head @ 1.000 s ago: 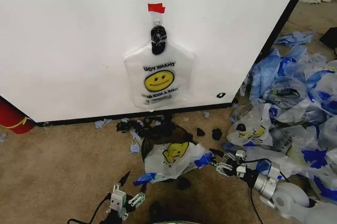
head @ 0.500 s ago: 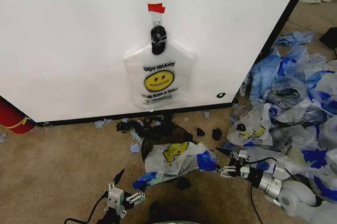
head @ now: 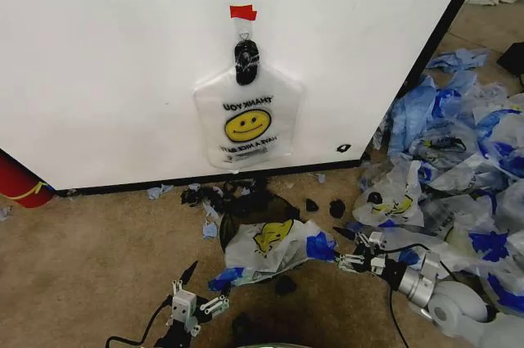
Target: Pick up the garbage bag from the wall and place it over the trash bin.
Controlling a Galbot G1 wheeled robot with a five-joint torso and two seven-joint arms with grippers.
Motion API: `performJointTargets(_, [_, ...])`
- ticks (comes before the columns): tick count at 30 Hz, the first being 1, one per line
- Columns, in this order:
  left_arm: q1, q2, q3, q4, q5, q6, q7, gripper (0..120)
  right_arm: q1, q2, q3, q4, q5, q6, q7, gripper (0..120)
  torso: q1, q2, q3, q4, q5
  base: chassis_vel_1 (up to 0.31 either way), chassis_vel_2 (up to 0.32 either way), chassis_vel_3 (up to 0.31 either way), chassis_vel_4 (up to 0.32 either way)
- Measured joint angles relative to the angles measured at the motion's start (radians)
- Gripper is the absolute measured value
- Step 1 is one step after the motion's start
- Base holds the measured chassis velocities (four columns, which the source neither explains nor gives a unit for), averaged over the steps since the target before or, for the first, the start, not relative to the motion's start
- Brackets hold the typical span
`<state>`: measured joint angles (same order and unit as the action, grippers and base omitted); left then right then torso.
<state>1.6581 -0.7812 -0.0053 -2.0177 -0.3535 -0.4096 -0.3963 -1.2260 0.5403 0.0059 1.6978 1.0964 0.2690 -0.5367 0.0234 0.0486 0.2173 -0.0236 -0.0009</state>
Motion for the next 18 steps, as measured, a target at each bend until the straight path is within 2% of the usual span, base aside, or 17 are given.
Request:
performJointTargets(3, [-0.022,0.001,0.011,0.006,-0.012,0.006,-0.005,99,0.013,0.002,-0.016,-0.006,0.019,-0.010,-0.005,62,0.000,0.000,0.000,0.0001,-0.0001,0.000,0.000,0.000,0.000])
performJointTargets(5, [-0.025,0.002,0.011,0.007,-0.014,0.007,-0.005,98,0.014,0.003,-0.018,-0.007,0.021,-0.011,-0.008,60,0.000,0.000,0.000,0.0000,-0.0001,0.000,0.000,0.000,0.000])
performJointTargets(7, [-0.042,0.002,0.015,0.014,-0.024,0.010,-0.006,95,0.018,0.007,-0.026,-0.011,0.022,-0.015,-0.014,48,0.000,0.000,0.000,0.0000,-0.0001,0.000,0.000,0.000,0.000])
performJointTargets(11, [-0.051,0.006,0.019,0.019,-0.028,0.011,-0.006,94,0.019,0.011,-0.030,-0.016,0.017,-0.018,-0.012,39,0.000,0.000,0.000,-0.0001,-0.0001,0.000,0.000,0.000,0.000])
performJointTargets(12, [-0.052,0.008,0.021,0.020,-0.028,0.011,-0.006,94,0.020,0.011,-0.030,-0.019,0.014,-0.019,-0.011,30,0.000,0.000,0.000,-0.0001,-0.0001,0.000,0.000,0.000,0.000])
performJointTargets(18, [-0.052,0.007,0.031,0.020,-0.029,0.013,-0.006,94,0.021,0.012,-0.030,-0.023,0.010,-0.020,-0.002,7,0.000,0.000,0.000,0.0000,-0.0001,0.000,0.000,0.000,0.000])
